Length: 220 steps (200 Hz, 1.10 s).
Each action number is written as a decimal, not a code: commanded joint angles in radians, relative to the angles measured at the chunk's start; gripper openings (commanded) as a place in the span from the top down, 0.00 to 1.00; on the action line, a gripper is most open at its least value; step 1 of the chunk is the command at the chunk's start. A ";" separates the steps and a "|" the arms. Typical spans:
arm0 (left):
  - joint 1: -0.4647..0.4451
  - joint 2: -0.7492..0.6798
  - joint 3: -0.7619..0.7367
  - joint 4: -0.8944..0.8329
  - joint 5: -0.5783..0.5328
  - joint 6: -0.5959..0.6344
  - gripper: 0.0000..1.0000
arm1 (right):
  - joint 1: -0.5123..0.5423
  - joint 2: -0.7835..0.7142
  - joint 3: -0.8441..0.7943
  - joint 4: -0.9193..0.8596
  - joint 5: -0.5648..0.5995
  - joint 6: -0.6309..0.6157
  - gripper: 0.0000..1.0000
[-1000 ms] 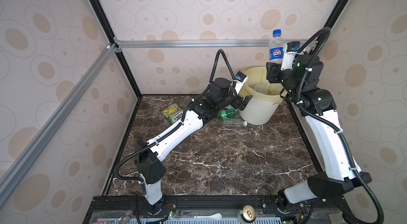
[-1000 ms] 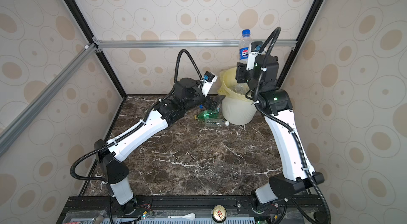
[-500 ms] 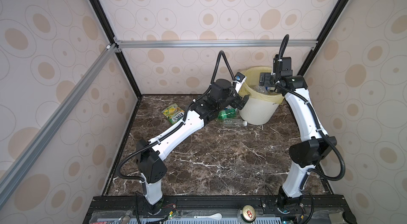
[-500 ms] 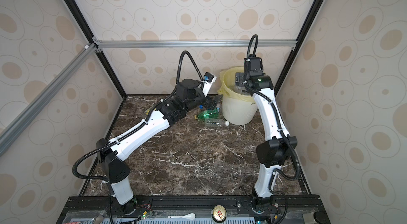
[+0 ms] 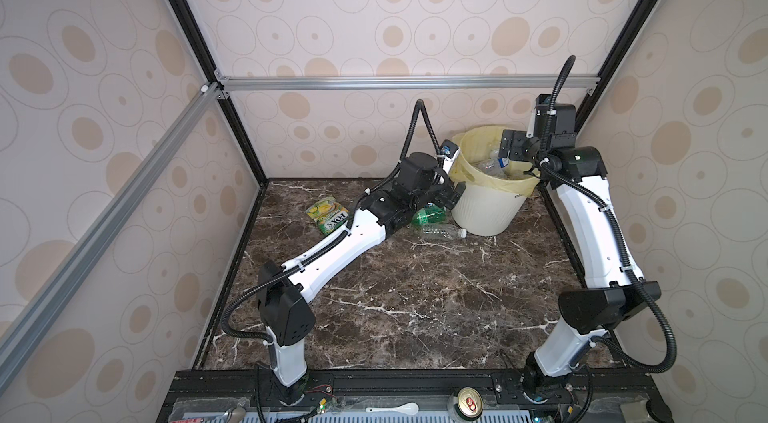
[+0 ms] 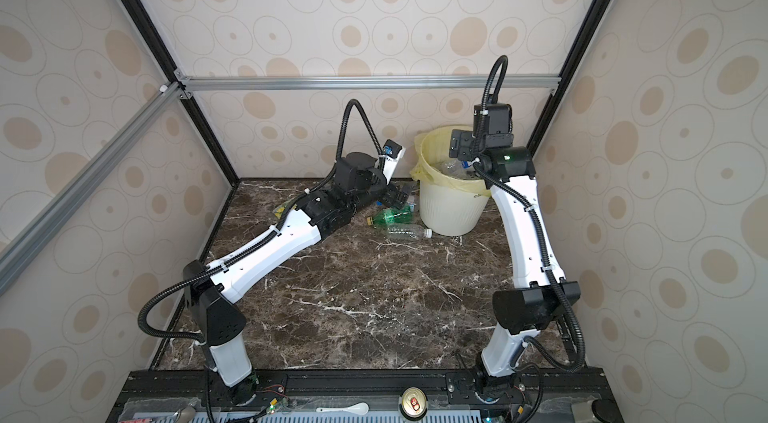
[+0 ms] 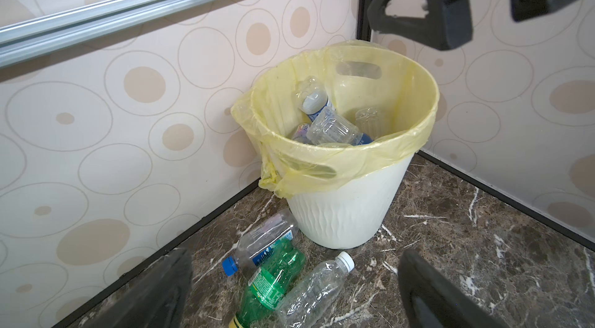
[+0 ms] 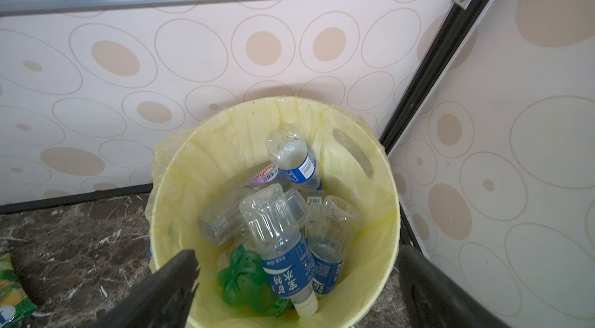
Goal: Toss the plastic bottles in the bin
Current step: 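Lower the right gripper back toward the clear water bottle beside the bin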
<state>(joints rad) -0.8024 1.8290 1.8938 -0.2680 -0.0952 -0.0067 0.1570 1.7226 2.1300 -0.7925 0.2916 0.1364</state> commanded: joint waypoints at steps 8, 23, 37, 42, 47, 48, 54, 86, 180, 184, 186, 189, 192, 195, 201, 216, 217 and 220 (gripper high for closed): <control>0.005 0.062 0.141 -0.173 -0.054 -0.079 0.01 | 0.013 -0.086 -0.074 0.014 -0.043 0.025 0.00; 0.008 0.064 0.140 -0.211 -0.056 -0.106 0.01 | 0.028 -0.116 -0.119 0.017 -0.046 0.028 0.00; 0.017 0.039 0.096 -0.210 -0.047 -0.140 0.01 | 0.044 -0.147 -0.169 0.023 -0.055 0.032 0.00; 0.023 0.023 0.068 -0.200 -0.045 -0.156 0.01 | 0.050 -0.158 -0.191 0.026 -0.059 0.035 0.00; 0.029 0.006 0.035 -0.188 -0.041 -0.173 0.01 | 0.057 -0.171 -0.214 0.030 -0.068 0.035 0.00; 0.032 0.001 0.028 -0.185 -0.040 -0.176 0.01 | 0.058 -0.173 -0.218 0.032 -0.070 0.035 0.00; 0.043 -0.024 -0.014 -0.166 -0.031 -0.199 0.01 | 0.070 -0.191 -0.247 0.037 -0.072 0.035 0.00; 0.137 -0.194 -0.298 -0.017 0.102 -0.333 0.01 | 0.188 -0.268 -0.413 0.072 -0.003 0.000 0.00; 0.330 -0.385 -0.832 0.298 0.435 -0.680 0.01 | 0.415 -0.225 -0.795 0.207 -0.001 0.032 0.00; 0.333 -0.384 -0.839 0.304 0.440 -0.686 0.01 | 0.417 -0.213 -0.794 0.210 -0.003 0.035 0.00; 0.334 -0.383 -0.843 0.308 0.443 -0.690 0.01 | 0.418 -0.205 -0.794 0.212 -0.003 0.035 0.00; 0.337 -0.383 -0.849 0.314 0.447 -0.696 0.01 | 0.418 -0.196 -0.796 0.214 -0.006 0.036 0.00; 0.339 -0.382 -0.853 0.320 0.452 -0.702 0.01 | 0.418 -0.186 -0.795 0.217 -0.007 0.037 0.00; 0.341 -0.383 -0.859 0.327 0.456 -0.708 0.01 | 0.418 -0.175 -0.795 0.220 -0.001 0.040 0.00; 0.346 -0.383 -0.870 0.338 0.464 -0.717 0.01 | 0.417 -0.154 -0.789 0.224 0.000 0.040 0.00; 0.359 -0.384 -0.893 0.366 0.479 -0.742 0.01 | 0.418 -0.088 -0.765 0.223 0.000 0.036 0.00; 0.360 -0.383 -0.894 0.368 0.480 -0.743 0.01 | 0.417 -0.083 -0.763 0.222 -0.002 0.035 0.00; 0.362 -0.385 -0.898 0.373 0.481 -0.747 0.01 | 0.417 -0.069 -0.757 0.221 -0.001 0.034 0.00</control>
<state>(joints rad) -0.4618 1.4540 1.0096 -0.0063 0.3210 -0.6682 0.5686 1.5734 1.3430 -0.5911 0.2878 0.1604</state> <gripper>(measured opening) 0.991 0.997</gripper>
